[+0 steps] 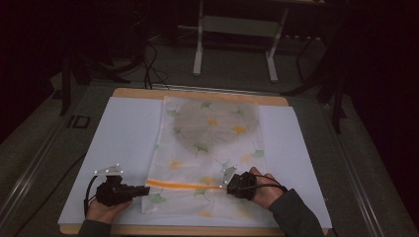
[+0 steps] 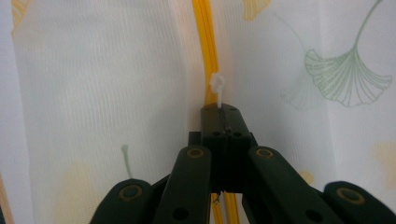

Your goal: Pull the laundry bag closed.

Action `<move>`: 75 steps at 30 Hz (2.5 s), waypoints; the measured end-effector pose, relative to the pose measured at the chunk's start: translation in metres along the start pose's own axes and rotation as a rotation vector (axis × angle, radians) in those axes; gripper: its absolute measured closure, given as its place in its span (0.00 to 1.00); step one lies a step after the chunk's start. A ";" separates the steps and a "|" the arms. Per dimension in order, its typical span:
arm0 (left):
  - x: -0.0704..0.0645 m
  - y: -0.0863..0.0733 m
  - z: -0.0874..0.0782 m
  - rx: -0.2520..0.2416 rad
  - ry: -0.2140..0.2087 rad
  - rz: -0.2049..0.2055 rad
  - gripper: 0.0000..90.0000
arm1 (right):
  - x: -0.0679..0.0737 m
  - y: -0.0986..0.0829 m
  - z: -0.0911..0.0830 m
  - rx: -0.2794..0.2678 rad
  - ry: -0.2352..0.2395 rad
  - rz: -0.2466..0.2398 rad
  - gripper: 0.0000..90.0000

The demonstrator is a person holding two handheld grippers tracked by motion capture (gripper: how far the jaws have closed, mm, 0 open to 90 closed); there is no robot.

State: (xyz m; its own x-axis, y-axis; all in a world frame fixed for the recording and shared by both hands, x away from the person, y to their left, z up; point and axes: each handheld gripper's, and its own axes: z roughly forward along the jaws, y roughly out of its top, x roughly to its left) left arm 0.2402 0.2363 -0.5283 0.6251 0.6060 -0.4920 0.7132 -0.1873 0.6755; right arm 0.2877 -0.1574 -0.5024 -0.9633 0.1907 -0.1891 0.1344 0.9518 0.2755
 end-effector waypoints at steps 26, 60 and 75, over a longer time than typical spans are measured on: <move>0.001 -0.001 0.000 0.003 0.003 -0.008 0.98 | -0.008 -0.031 -0.007 0.005 -0.001 0.073 1.00; 0.002 -0.001 -0.001 -0.001 0.001 -0.005 0.98 | -0.019 -0.065 -0.024 0.043 -0.052 0.121 1.00; 0.001 0.000 0.000 0.002 -0.005 -0.002 0.98 | -0.023 -0.080 -0.032 0.045 -0.069 0.150 1.00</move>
State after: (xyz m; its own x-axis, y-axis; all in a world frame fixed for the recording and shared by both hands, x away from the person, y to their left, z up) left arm 0.2412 0.2369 -0.5290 0.6257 0.6021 -0.4960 0.7147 -0.1878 0.6737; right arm 0.2913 -0.2457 -0.4905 -0.9137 0.3458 -0.2133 0.2871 0.9210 0.2633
